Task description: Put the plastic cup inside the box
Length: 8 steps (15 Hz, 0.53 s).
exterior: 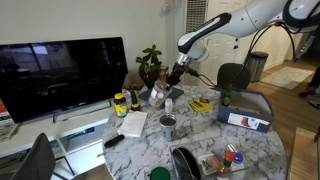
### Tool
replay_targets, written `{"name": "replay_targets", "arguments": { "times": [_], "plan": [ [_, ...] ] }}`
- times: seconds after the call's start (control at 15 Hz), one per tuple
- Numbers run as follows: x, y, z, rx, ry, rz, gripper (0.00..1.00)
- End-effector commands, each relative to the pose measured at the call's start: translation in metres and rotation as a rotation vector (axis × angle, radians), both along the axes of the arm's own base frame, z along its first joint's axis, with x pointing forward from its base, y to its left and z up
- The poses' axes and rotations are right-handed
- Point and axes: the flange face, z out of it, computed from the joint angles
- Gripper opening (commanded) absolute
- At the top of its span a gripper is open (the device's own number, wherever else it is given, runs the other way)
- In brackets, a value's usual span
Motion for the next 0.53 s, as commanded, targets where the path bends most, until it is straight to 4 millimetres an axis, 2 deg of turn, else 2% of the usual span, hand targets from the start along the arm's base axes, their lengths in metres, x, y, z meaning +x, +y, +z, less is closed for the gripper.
{"name": "replay_targets", "arguments": {
  "times": [0.0, 0.27, 0.47],
  "plan": [
    [0.0, -0.003, -0.001, -0.004, 0.002, -0.002, 0.05],
    [0.002, 0.008, 0.001, -0.004, -0.001, 0.008, 0.05],
    [0.0, 0.005, 0.008, -0.011, -0.021, 0.003, 0.01]
  ]
}}
